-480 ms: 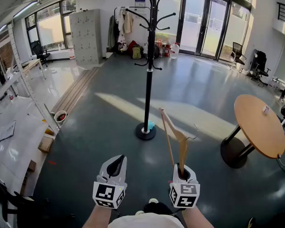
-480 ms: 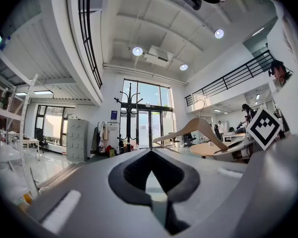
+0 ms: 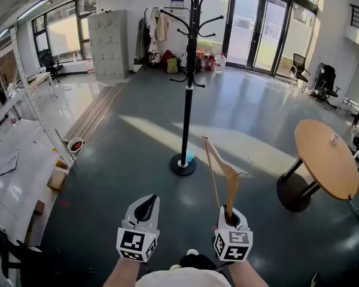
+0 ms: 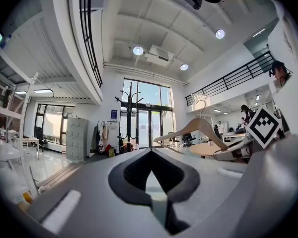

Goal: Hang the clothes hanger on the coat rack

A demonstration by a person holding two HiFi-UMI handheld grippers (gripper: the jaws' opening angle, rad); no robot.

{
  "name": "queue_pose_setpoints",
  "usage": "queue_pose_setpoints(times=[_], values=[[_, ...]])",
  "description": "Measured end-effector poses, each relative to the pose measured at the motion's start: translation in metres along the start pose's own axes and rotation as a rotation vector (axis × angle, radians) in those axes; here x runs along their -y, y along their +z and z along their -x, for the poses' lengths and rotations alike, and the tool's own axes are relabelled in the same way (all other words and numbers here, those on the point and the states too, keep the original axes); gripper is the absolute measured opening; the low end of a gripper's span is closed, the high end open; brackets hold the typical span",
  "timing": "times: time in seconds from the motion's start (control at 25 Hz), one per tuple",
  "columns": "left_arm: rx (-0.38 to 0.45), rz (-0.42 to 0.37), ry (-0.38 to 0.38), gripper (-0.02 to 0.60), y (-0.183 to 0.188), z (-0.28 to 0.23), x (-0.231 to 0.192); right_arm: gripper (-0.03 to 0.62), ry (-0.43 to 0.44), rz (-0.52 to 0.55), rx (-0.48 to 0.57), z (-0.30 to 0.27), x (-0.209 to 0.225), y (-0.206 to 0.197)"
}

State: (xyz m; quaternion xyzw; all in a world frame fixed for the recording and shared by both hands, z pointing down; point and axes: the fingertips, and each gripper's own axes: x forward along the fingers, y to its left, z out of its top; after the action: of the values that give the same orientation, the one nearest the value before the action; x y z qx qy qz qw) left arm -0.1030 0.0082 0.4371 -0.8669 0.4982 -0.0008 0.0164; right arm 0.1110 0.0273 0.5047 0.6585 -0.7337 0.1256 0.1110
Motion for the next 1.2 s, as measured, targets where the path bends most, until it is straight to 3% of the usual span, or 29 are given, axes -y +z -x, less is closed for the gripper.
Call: queue_pose_setpoints(times=[0.64,1.2], values=[[-0.028,0.016,0.010,0.000,-0.010,-0.026,-0.020,0.037,0.001,-0.009,-0.042,-0.034,0.007,0.002],[-0.044,-0.001,0.051,0.000,-0.012,-0.166,-0.049,0.037,0.027,-0.030,-0.057,-0.166,0.078,0.043]])
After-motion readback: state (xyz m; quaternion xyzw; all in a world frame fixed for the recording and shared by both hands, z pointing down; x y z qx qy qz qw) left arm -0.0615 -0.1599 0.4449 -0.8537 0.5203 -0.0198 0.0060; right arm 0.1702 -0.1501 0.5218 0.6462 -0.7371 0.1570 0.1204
